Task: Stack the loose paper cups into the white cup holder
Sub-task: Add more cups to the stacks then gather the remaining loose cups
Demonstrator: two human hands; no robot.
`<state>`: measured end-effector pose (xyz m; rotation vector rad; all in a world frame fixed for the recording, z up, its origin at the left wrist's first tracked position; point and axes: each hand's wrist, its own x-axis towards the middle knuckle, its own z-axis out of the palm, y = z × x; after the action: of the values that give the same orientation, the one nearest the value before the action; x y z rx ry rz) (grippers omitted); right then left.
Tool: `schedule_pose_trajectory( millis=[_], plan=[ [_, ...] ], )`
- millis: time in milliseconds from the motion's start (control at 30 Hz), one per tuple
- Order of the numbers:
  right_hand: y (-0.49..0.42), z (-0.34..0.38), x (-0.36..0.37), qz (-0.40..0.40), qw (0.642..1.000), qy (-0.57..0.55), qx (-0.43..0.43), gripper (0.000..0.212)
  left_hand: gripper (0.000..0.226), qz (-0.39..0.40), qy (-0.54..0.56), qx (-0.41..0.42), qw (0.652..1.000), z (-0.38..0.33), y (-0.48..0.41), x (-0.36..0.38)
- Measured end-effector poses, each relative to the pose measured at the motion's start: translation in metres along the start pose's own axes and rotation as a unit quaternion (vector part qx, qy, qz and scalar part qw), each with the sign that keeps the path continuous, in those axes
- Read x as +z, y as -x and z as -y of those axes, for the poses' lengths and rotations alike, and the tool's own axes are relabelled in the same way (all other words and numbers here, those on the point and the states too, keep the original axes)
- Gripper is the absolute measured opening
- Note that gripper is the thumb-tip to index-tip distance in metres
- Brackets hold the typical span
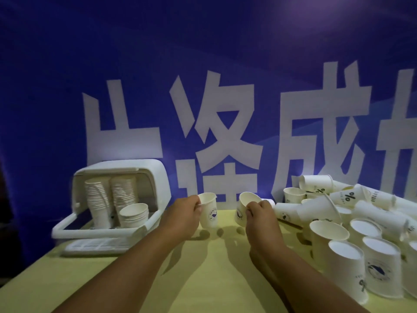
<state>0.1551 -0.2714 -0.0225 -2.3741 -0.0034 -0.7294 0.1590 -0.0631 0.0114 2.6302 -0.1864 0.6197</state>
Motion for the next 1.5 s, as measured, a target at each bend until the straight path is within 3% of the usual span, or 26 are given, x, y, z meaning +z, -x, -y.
schedule_pose_trajectory(
  millis=[233, 533, 767, 1100, 1200, 1267, 1400, 1500],
  plan=[
    [-0.002, 0.065, 0.011, 0.022, 0.995, -0.064, -0.069, 0.022, 0.017, -0.109, -0.006, 0.007, 0.994, 0.037, 0.028, -0.053],
    [-0.019, 0.145, 0.037, 0.033, 0.98, -0.184, -0.065, 0.023, 0.009, -0.279, 0.046, 0.01, 0.959, 0.091, 0.052, -0.078],
    [-0.025, 0.179, 0.063, 0.045, 0.967, -0.239, -0.071, 0.013, 0.01, -0.284, 0.006, -0.032, 0.958, 0.116, 0.054, -0.085],
    [-0.016, 0.196, 0.07, 0.027, 0.961, -0.227, -0.152, 0.023, 0.009, -0.131, -0.138, -0.115, 0.975, 0.131, 0.043, -0.076],
    [-0.01, 0.201, 0.071, 0.047, 0.96, -0.212, -0.175, 0.025, 0.02, -0.085, -0.065, -0.114, 0.988, 0.13, 0.044, -0.063],
    [-0.005, 0.202, 0.075, 0.068, 0.96, -0.193, -0.19, 0.025, 0.028, -0.093, 0.019, -0.117, 0.989, 0.127, 0.044, -0.061],
    [0.002, 0.202, 0.085, 0.087, 0.961, -0.127, -0.231, 0.018, 0.076, -0.137, 0.145, -0.129, 0.971, 0.127, 0.047, -0.063],
    [0.003, 0.2, 0.084, 0.093, 0.961, -0.076, -0.248, 0.024, 0.104, -0.146, 0.174, -0.129, 0.965, 0.124, 0.05, -0.064]
  ],
)
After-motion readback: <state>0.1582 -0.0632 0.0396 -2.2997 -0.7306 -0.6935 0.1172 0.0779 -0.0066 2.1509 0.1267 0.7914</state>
